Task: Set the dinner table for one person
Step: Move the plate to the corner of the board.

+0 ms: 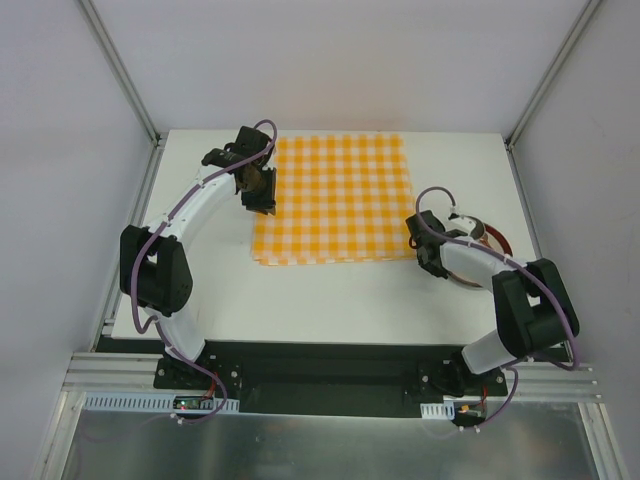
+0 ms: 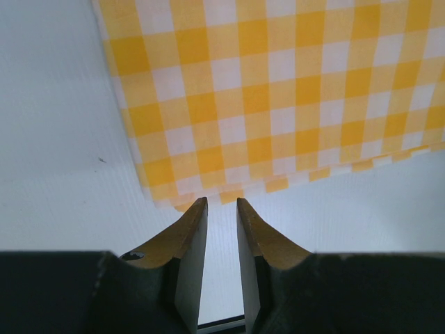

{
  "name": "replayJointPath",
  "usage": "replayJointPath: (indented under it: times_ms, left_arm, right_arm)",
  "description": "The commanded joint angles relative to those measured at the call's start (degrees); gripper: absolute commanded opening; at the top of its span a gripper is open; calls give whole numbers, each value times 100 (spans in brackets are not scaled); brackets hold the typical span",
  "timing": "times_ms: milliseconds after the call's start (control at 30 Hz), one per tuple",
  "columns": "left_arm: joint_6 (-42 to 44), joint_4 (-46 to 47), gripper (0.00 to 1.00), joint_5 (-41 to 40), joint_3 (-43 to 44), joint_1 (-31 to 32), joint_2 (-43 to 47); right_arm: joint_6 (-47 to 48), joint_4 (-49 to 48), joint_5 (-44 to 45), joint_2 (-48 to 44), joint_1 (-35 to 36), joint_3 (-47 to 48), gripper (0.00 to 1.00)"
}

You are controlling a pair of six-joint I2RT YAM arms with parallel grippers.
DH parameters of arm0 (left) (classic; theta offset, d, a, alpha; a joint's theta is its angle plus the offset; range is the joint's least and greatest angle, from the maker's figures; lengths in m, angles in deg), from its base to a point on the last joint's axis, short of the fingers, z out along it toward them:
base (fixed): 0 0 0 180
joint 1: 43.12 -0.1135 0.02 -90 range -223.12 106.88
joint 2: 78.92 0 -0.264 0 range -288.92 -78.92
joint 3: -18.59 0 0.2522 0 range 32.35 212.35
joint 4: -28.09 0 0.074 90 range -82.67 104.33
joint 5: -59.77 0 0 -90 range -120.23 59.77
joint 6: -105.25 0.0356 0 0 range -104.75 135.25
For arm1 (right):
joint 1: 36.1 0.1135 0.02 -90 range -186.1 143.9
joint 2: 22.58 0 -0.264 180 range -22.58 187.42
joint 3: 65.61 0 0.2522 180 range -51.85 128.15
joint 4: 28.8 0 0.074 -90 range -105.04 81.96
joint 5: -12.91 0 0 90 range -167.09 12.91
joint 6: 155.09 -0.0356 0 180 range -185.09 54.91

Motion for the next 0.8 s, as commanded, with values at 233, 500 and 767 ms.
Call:
replayJointPath:
  times_ms: [233, 500, 767]
  left_arm:
    - [-31, -17, 23, -86, -93, -61, 214]
    - [-101, 88, 34, 81, -92, -61, -6]
    - [-154, 194, 22, 99, 66, -61, -497]
  right_arm:
    - [245, -124, -26, 198, -295, 321, 1]
    - [938, -221, 246, -136, 144, 496, 23]
    - [1546, -19, 159, 751, 276, 1769, 7]
